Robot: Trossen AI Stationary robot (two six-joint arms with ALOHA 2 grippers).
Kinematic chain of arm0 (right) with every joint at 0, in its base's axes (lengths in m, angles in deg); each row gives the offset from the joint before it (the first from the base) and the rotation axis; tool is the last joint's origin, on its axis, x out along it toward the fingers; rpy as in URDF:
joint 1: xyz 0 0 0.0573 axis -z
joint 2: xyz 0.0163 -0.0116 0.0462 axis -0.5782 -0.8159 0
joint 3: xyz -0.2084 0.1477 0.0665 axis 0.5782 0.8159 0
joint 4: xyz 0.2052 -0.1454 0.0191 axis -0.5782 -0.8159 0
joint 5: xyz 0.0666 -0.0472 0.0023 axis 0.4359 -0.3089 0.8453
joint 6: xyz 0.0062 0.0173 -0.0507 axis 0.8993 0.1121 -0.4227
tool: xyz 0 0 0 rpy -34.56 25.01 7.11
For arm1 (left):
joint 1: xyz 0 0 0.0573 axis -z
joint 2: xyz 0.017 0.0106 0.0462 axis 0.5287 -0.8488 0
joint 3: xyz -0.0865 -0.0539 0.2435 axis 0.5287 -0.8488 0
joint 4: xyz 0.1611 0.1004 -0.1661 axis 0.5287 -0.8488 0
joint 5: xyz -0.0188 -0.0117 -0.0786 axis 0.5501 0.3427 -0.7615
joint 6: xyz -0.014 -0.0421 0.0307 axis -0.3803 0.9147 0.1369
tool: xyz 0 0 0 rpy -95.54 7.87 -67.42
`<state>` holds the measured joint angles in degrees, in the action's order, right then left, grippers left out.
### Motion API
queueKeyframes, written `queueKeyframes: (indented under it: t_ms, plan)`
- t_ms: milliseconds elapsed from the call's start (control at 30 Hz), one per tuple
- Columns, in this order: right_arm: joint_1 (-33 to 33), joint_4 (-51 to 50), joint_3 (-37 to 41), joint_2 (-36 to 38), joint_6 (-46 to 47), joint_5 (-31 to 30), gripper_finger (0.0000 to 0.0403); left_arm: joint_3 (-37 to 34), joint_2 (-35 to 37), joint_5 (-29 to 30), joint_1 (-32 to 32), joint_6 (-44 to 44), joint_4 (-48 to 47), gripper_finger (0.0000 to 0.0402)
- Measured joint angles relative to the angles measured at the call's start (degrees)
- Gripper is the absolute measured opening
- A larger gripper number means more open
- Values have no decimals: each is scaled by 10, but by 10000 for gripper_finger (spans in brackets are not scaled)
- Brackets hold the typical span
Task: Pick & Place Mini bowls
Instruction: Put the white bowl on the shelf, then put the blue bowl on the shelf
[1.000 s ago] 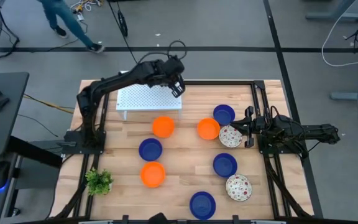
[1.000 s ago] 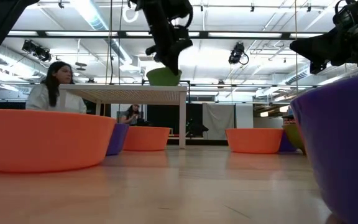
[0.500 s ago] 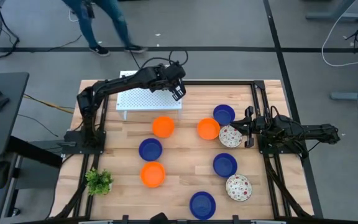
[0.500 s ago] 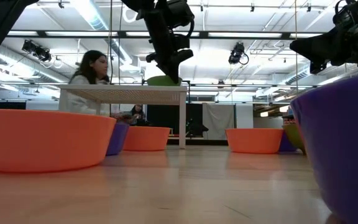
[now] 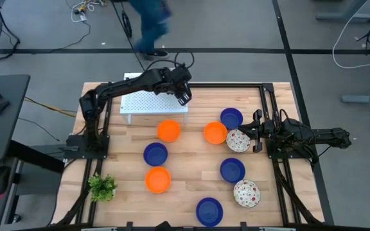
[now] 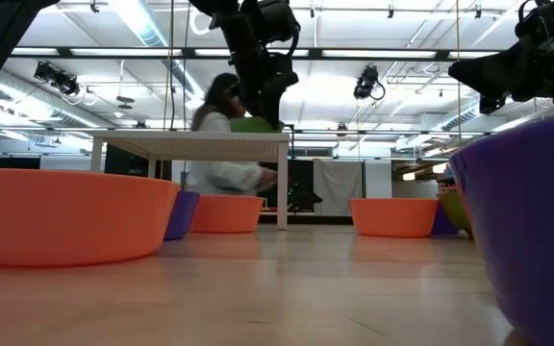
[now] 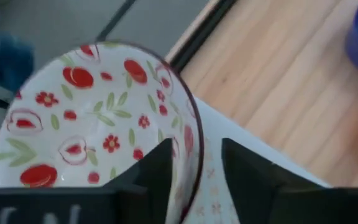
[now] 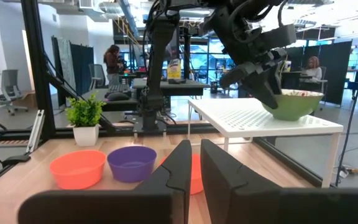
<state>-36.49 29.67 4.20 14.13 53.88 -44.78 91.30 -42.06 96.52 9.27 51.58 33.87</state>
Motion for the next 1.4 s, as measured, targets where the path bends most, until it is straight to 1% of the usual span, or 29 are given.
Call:
queueKeyframes:
  t_ms: [167,267,367,433,533,633,800,933,1000,1033,1100,1233,1300,1400]
  plan:
    - [0,0,0,0,-1,0,40,50,33,-56,9,19,-82,196]
    - [0,0,0,0,-2,0,40,68,59,-60,30,40,-143,203]
    - [0,0,0,0,-2,0,40,70,96,-40,70,63,-199,201]
    - [0,0,0,0,-2,0,40,71,115,-17,110,85,-242,197]
    - [0,0,0,0,-2,0,40,67,129,35,186,138,-291,190]
    - [0,-1,0,0,-1,0,40,36,145,87,271,204,-296,186]
    - [0,-1,0,0,0,0,40,-59,146,154,398,356,-277,186]
    - [0,2,0,0,0,0,40,-162,144,203,462,486,-167,186]
    - [0,7,0,0,0,0,40,-208,144,204,472,549,-103,186]
    - [0,9,0,0,0,0,40,-226,144,194,470,571,-69,186]
    - [0,15,0,0,0,0,40,-260,144,154,461,584,-22,186]
    - [0,23,0,0,-4,0,40,-317,144,103,436,605,32,188]
    - [0,25,0,0,-6,0,40,-336,144,78,423,614,38,197]
    - [0,24,0,0,-7,0,40,-363,144,41,405,615,86,218]
